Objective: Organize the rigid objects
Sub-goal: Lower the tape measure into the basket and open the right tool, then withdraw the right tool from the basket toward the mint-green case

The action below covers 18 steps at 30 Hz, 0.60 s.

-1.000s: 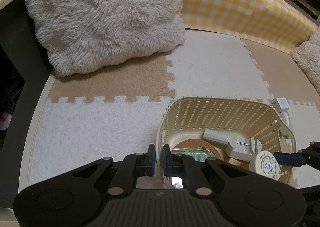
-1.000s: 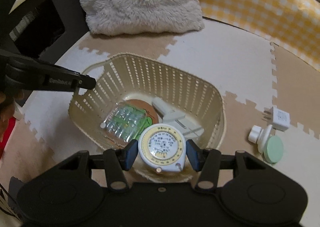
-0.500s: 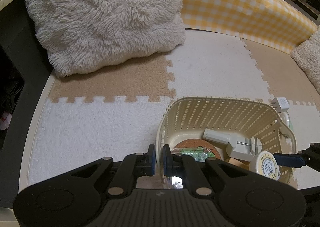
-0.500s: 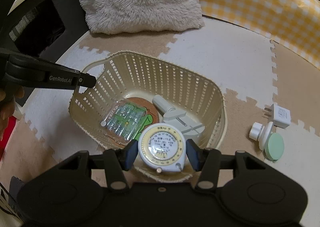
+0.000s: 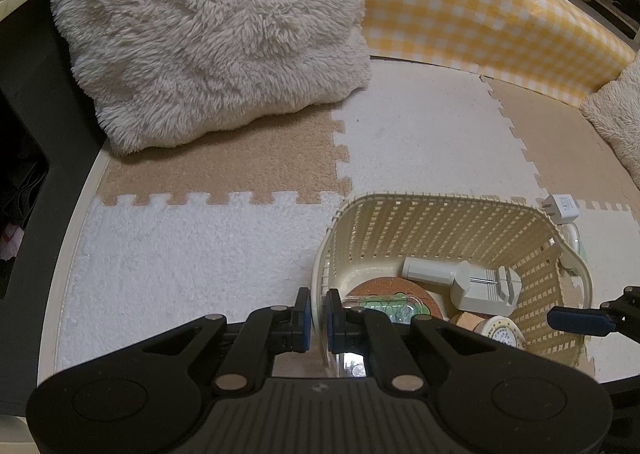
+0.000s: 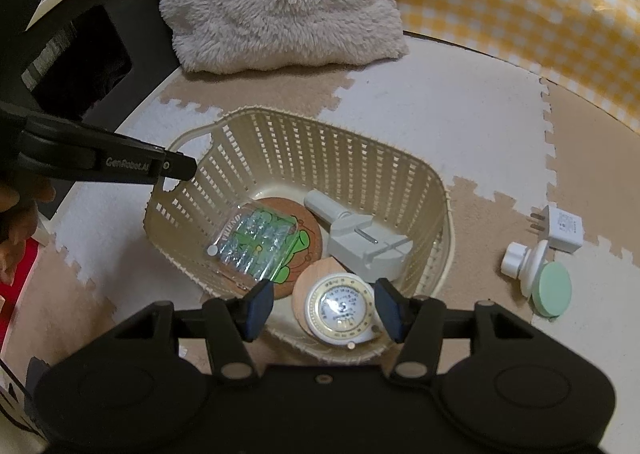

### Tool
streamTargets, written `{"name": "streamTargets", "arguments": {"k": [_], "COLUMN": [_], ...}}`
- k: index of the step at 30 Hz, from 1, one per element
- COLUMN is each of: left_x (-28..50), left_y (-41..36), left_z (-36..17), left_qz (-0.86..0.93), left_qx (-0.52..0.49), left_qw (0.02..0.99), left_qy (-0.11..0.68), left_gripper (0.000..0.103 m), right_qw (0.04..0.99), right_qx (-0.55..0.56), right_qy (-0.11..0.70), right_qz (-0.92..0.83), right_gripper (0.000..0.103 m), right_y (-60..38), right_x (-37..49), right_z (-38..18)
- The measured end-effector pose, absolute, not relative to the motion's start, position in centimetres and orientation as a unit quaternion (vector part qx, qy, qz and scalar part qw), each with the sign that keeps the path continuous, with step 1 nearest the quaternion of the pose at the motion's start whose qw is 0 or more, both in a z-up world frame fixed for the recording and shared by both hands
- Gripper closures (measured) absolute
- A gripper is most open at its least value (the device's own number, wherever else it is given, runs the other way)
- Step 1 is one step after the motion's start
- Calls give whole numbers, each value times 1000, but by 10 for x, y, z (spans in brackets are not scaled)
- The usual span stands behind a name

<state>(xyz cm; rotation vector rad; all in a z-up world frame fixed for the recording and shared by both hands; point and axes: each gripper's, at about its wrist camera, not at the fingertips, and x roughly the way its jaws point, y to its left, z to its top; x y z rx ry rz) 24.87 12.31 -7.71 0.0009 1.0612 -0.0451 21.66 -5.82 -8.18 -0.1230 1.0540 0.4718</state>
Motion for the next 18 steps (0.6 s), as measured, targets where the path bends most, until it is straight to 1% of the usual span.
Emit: {"name": "streamTargets", "arguments": {"k": [4,13,18], "left_x": [249,249,249], "left_y": [123,123,123], "left_z": [-77,-77,-77], "left_qz": [-22,-22,-22], "left_qx": [0,1,0], "left_qw": [862,862,862], "left_qy": [506,506,506], "left_gripper": [95,95,95], "right_qw": [840,866,887], "right_qx": [-49,-23,-8], "right_qy": [491,438,396], "right_qz": [225,240,236], "right_gripper": [45,44,39], "right_y": [-61,-74,-87], "right_x": [214,200,191], "right_z": [-77,-42,-21]}}
